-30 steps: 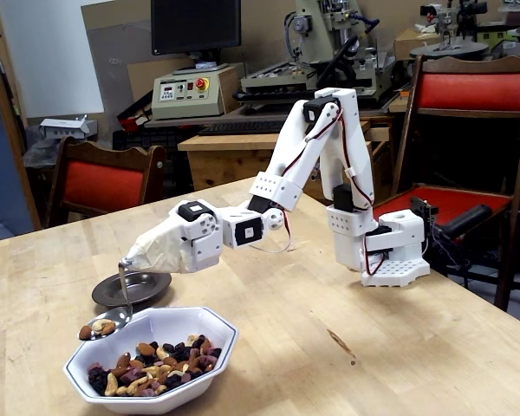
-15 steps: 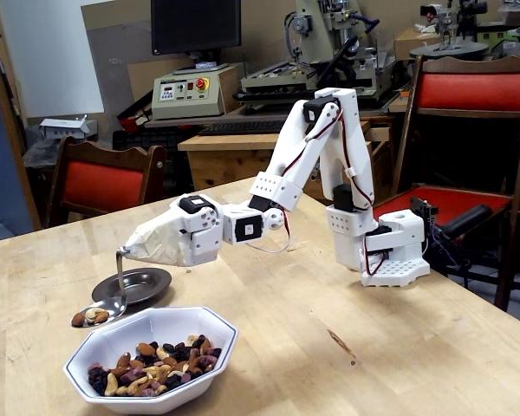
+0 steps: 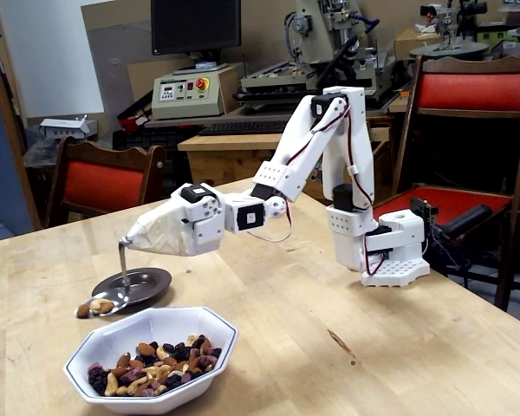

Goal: Use spoon to take food

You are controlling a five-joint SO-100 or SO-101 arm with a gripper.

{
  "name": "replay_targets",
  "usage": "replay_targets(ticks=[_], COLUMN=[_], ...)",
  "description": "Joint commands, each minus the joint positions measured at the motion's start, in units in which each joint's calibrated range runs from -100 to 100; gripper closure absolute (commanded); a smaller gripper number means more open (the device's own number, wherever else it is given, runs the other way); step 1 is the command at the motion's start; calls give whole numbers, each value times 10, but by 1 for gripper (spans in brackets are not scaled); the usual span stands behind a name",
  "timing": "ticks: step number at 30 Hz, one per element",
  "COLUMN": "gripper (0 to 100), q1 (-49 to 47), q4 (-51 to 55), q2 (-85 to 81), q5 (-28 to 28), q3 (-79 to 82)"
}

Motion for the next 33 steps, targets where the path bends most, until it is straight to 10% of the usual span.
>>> replay_targets(ticks=[1, 33], gripper=[96, 96], q1=[6, 152], q4=[11, 7], q2=[-89, -178], q5=[3, 0], q3=[37, 119])
